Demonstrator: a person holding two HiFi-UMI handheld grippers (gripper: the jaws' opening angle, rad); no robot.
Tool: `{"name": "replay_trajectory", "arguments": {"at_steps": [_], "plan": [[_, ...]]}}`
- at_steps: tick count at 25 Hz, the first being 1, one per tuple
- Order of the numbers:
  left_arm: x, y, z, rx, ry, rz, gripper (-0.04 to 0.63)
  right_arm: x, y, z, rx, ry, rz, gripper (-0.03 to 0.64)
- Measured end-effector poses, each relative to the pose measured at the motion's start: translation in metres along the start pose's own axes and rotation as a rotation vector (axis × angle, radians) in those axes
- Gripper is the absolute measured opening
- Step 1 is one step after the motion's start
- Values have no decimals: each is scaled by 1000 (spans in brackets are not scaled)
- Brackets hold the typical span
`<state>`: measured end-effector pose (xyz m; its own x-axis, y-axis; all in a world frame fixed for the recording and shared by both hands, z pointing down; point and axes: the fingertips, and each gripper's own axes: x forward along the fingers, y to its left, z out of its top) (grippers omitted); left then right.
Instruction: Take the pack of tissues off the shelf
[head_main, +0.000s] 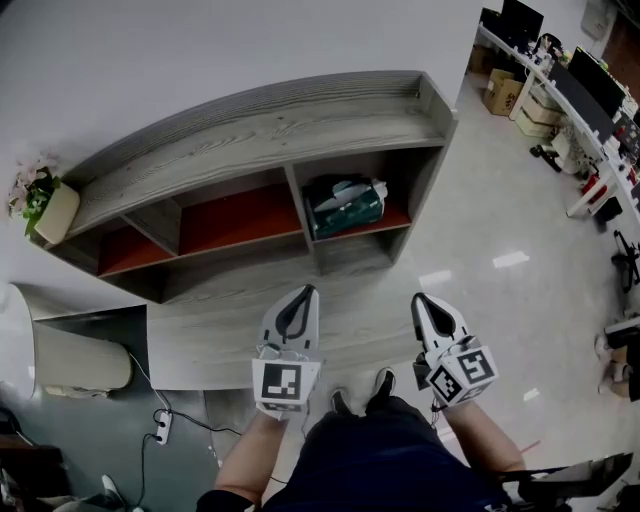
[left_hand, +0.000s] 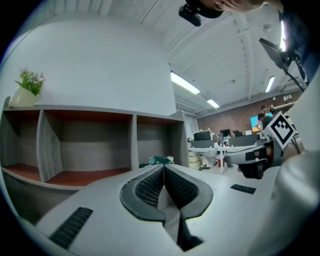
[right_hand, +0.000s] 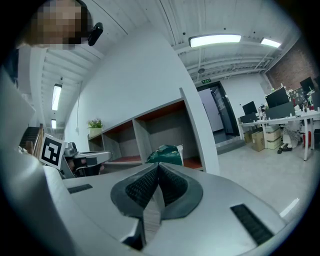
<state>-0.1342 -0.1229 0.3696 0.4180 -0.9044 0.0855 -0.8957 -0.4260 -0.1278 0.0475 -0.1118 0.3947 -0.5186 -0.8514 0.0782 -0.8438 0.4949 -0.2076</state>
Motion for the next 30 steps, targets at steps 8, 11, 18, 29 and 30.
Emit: {"name": "replay_trajectory", "arguments": {"at_steps": [8,11,18,29,30], "plan": [[45,1,7,110,41,43,18,14,-27,13,1,-5,34,11],[61,0,8,158,57,47,18,18,-35,15,11,-7,44,11],[100,-4,16,296,93,33,20,22,-49,18,27,-10,63,11],[161,-22,-11,485,306,-47,203,15,-81,16,53,-8,34,11],[166,-23,-15,521,341,-55,221,15,-82,16,53,-6,34,11]]}}
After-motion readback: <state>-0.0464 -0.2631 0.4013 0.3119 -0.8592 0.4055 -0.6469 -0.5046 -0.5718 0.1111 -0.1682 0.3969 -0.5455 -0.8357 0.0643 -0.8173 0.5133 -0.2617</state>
